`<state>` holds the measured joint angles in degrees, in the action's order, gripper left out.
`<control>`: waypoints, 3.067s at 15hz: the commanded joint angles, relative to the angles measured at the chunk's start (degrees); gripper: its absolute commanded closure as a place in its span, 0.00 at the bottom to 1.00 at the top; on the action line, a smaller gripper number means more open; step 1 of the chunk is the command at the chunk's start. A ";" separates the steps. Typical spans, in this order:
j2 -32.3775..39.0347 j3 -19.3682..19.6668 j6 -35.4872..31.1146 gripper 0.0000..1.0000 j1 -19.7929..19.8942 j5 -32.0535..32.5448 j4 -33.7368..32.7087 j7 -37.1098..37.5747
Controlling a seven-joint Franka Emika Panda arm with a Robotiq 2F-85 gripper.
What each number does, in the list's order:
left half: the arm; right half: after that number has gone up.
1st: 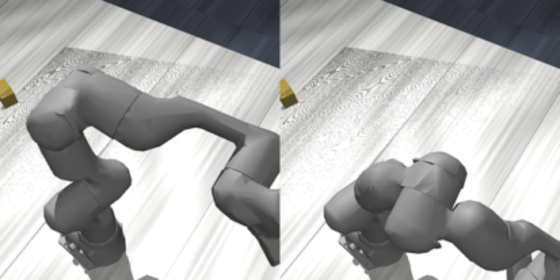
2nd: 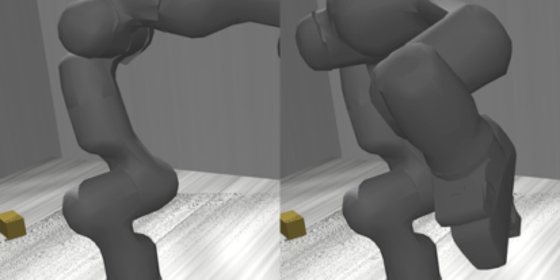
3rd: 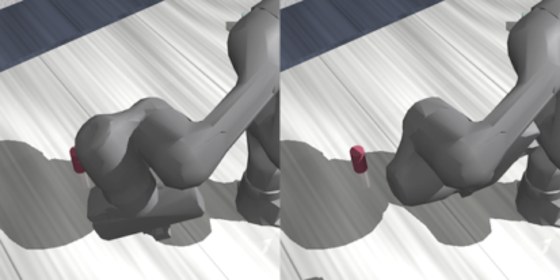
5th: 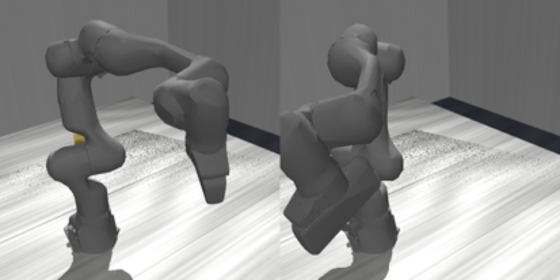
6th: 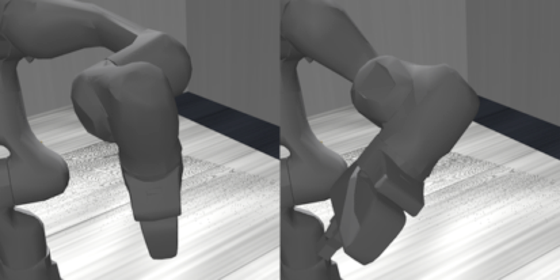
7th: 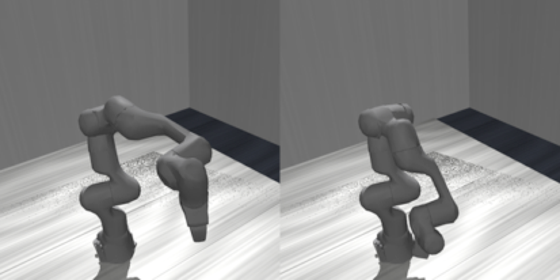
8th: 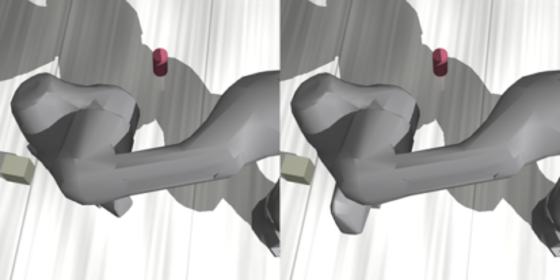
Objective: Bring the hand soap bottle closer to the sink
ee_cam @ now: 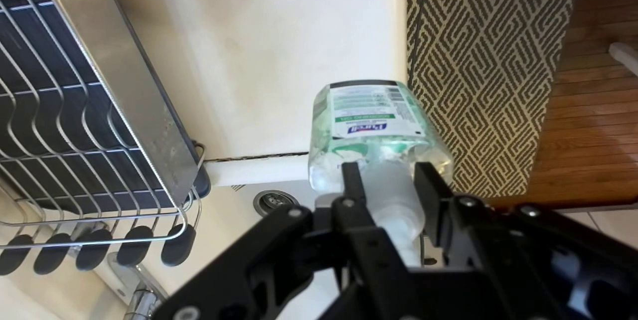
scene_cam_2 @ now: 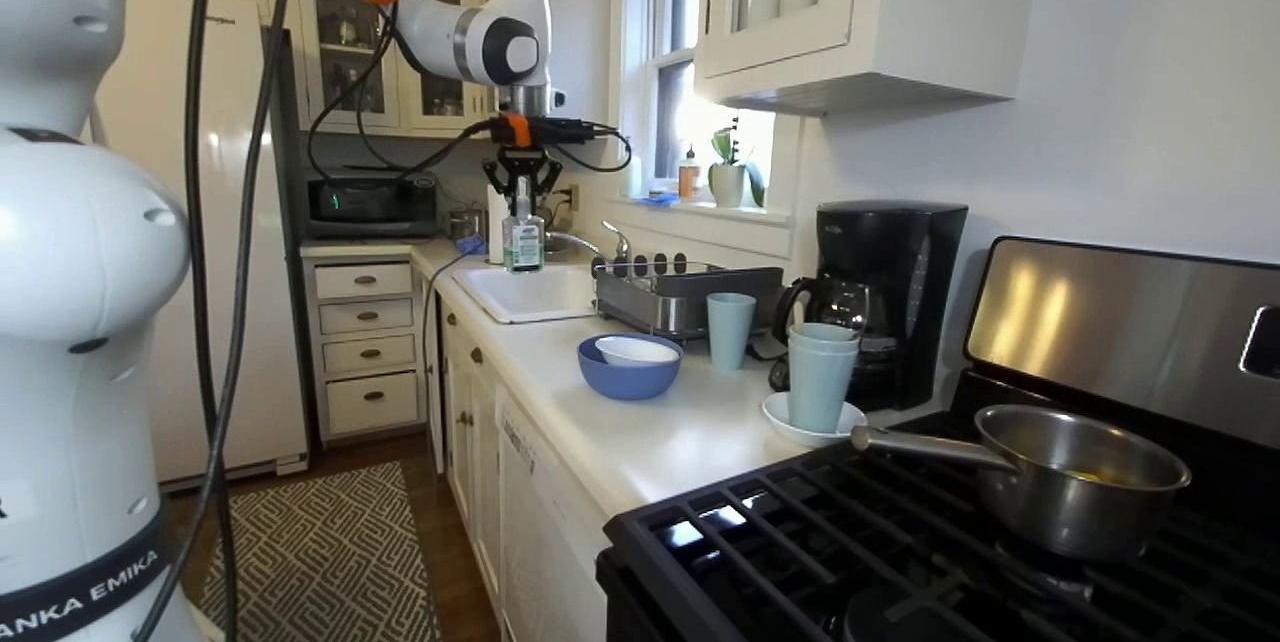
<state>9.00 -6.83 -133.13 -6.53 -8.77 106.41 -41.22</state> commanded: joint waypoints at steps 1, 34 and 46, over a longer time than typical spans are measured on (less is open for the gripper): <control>0.09 -0.85 0.13 0.69 0.83 0.29 -0.30 0.25; 42.44 0.05 15.49 0.92 -4.57 16.31 -52.74 14.17; 49.44 1.27 22.45 0.37 -4.61 15.23 -63.82 15.56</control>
<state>56.28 -6.07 -113.67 -10.33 6.07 47.69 -26.53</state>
